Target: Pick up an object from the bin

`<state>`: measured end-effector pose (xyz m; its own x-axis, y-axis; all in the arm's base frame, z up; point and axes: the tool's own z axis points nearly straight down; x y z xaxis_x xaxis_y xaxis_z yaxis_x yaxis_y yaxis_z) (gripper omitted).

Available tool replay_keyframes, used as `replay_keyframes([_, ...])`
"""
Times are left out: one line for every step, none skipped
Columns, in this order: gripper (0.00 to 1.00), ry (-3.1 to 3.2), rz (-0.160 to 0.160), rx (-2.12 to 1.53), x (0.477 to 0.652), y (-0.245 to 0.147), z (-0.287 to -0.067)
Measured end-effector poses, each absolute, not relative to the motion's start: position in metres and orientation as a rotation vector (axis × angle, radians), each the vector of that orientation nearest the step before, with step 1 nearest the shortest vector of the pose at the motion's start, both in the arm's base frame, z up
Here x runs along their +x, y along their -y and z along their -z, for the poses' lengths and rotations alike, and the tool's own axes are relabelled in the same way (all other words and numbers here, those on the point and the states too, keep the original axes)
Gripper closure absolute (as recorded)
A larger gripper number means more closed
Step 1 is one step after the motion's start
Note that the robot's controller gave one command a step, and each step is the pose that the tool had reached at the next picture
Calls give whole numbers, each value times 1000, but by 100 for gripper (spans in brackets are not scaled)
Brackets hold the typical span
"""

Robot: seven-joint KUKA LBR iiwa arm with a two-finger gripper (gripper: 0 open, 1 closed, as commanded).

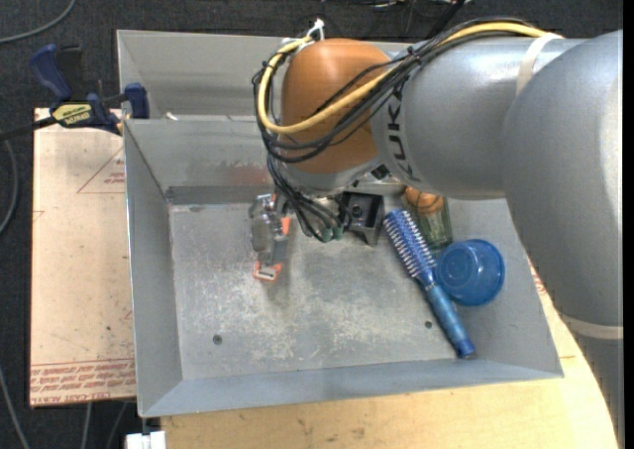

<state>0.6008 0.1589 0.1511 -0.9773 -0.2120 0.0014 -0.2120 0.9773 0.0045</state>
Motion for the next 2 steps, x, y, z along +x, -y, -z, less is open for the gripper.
replay_keyframes([100, 3128, 9, 312, 608, -158, -184])
replay_keyframes([0, 3110, 8, 466, 657, -110, -196])
